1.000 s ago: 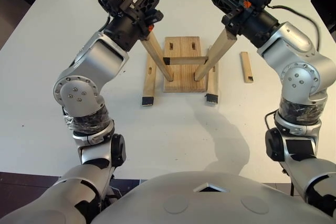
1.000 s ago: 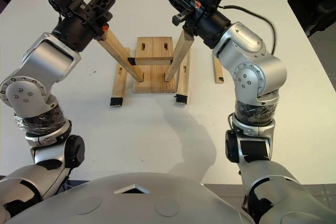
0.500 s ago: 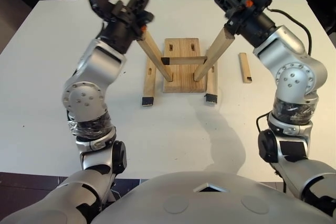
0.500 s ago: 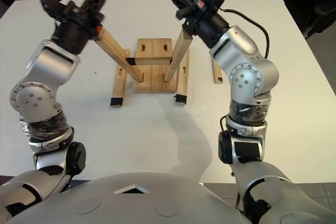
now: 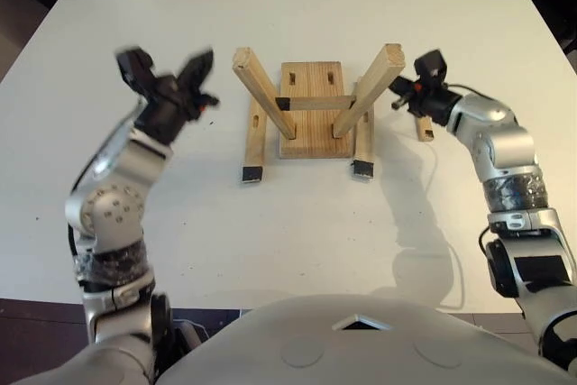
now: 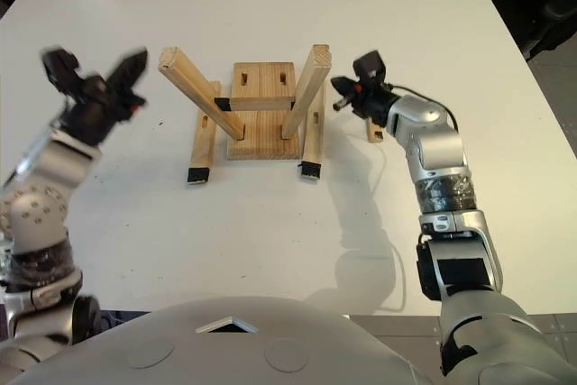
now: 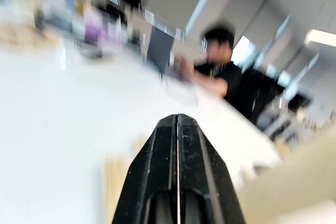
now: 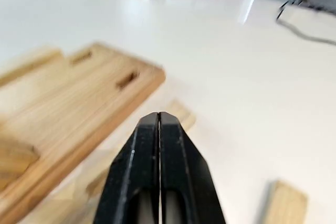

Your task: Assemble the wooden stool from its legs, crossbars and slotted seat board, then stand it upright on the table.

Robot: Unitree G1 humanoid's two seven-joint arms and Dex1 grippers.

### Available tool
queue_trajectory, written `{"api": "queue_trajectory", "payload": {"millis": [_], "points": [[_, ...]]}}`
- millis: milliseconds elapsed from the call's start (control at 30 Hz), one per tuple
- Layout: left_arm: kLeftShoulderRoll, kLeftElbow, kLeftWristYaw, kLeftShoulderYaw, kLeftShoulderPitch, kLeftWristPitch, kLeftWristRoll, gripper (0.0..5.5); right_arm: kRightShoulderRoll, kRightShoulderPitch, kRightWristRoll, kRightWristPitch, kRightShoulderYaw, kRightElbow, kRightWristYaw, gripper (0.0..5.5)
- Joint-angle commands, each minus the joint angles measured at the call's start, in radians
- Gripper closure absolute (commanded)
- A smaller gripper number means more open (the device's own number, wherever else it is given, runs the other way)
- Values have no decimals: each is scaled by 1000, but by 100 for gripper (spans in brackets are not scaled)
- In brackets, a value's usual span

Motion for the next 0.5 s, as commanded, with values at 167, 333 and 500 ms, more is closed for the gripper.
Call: {"api": "queue_trajectory", "payload": {"millis": [167,333,500], "points": [[45,-83,-221,-231,170,-56,193,550,28,48,85,-52,-2,-146,173,549],[10,22,-205,-340,99,-78,337,550,18,120,81,-80,49,-237,269,549],[-8,74,-193,-365,102,-86,421,550,60,160,81,-53,77,-289,241,549]]}}
